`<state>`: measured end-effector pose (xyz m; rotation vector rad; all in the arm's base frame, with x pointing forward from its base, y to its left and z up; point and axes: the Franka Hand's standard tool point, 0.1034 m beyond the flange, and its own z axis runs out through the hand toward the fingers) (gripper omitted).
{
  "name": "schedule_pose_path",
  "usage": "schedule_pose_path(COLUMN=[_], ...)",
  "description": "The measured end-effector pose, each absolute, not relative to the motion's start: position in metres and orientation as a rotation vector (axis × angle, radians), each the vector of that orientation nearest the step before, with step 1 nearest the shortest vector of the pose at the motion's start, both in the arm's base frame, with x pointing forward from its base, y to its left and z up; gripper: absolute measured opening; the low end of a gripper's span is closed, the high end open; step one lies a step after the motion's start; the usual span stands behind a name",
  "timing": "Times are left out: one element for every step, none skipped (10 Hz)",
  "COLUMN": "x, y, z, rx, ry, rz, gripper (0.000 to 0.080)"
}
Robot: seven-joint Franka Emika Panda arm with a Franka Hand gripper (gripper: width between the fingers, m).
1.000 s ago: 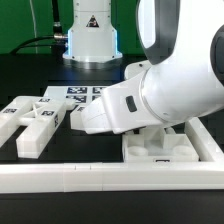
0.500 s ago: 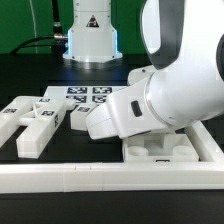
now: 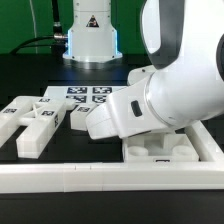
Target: Assemble chair
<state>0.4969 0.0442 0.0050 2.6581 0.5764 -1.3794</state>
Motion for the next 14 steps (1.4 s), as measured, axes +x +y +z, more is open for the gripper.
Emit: schedule_pose_path(x=[0.497,0.498,0.501,0.503,0.505,0.506,0.507,0.508,0.51,0.51,0.511,0.52,0.525,0.532], y=[0.044,0.044,0.045,0.046,0.047,0.047,0.048,0.048,0.048,0.048,0.048,0.05,0.051,0.053], z=[0.005,0.007,0.014,0.027,0.041,0.059,0.073,0.068,0.065,0.065,0.064,0.066,0.082,0.096], rx=[2.659,2.661,2.666,2.674,2.682,2.674,2.673,2.679,2.692,2.692,2.695,2.731,2.752,2.79], ry=[0.576,0.575,0.568,0.559,0.546,0.534,0.525,0.53,0.533,0.533,0.534,0.538,0.533,0.542], rz=[-1.379,-1.375,-1.363,-1.339,-1.327,-1.341,-1.334,-1.321,-1.295,-1.294,-1.289,-1.209,-1.155,-1.06], gripper=[0.0288,0.0288,0.0288,0.0289,0.0289,0.0289,0.0291,0.0291,0.0291,0.0291,0.0291,0.0291,0.0291,0.0291])
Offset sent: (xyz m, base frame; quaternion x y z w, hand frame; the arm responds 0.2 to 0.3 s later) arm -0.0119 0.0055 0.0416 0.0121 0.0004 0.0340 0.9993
